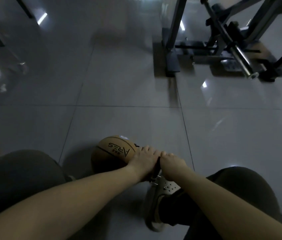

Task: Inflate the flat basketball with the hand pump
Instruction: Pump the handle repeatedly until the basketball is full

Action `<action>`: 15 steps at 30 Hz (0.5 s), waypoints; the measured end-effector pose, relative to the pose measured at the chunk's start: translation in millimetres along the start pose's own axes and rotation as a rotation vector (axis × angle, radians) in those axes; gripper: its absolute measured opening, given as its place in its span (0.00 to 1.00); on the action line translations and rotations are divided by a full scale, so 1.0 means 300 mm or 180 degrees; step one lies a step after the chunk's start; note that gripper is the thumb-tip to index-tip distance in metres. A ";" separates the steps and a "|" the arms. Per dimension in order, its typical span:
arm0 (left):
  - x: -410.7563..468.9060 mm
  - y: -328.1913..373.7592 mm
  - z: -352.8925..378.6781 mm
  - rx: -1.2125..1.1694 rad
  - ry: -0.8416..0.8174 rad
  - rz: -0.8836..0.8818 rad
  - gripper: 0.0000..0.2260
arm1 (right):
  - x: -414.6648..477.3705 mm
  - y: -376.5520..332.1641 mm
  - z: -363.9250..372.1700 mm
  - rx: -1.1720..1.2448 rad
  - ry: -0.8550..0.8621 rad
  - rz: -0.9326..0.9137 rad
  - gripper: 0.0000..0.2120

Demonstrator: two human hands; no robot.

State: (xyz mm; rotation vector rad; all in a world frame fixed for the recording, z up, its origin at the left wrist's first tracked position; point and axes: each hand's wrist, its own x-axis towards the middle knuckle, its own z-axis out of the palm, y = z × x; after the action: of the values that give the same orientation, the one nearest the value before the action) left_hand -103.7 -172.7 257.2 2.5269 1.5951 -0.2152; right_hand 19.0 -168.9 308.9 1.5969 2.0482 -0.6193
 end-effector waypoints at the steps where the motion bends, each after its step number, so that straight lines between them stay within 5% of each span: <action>1: -0.009 -0.012 -0.029 0.0039 0.0139 0.0059 0.14 | -0.023 -0.001 -0.029 -0.0033 0.0088 -0.0049 0.18; 7: 0.009 -0.104 -0.285 -0.0096 0.1536 0.0196 0.07 | -0.100 -0.007 -0.313 -0.0192 0.0822 -0.0065 0.08; 15: 0.004 -0.023 -0.055 -0.0166 0.1424 0.0045 0.04 | -0.063 -0.003 -0.091 -0.0024 0.0737 -0.0089 0.10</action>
State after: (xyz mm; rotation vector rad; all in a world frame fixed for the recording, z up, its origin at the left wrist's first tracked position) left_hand -108.7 -165.5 272.8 2.6734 1.6907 0.4180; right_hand 19.7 -166.8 342.0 1.7069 2.2380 -0.4532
